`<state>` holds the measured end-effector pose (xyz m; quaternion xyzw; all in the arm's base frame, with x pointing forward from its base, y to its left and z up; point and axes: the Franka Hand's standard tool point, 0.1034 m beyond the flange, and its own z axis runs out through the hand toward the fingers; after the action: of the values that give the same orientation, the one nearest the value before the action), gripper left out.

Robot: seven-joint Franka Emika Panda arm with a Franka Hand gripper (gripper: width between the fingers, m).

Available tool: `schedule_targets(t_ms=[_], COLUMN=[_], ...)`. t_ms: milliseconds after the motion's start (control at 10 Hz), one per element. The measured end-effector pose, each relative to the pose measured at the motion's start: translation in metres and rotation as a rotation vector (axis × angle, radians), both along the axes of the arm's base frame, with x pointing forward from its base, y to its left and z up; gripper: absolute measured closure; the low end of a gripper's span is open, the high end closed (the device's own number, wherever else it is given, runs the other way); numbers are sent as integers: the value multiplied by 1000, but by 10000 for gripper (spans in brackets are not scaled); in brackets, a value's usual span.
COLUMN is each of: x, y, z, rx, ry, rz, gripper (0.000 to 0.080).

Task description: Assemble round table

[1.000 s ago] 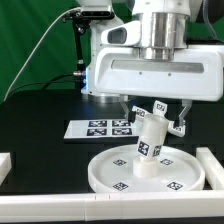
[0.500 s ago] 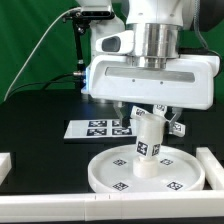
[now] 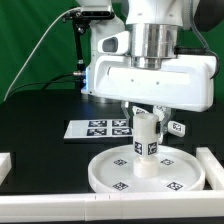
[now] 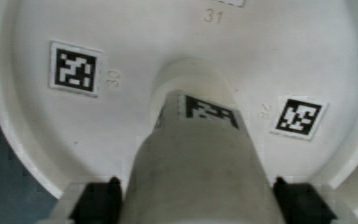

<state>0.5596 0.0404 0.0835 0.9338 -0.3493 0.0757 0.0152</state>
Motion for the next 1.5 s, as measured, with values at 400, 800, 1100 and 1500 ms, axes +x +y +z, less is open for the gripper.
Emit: schedule_targets(t_ms=[400,800,1100,1500], x=[1,1,-1,-4], y=[-1,13,12,9], z=[-2,-4,-3,3], rx=[91,210,201,119], ry=[-31,-84,-65,13], rz=[-535,-1008,-917,-285], gripper=[394,393,342,152])
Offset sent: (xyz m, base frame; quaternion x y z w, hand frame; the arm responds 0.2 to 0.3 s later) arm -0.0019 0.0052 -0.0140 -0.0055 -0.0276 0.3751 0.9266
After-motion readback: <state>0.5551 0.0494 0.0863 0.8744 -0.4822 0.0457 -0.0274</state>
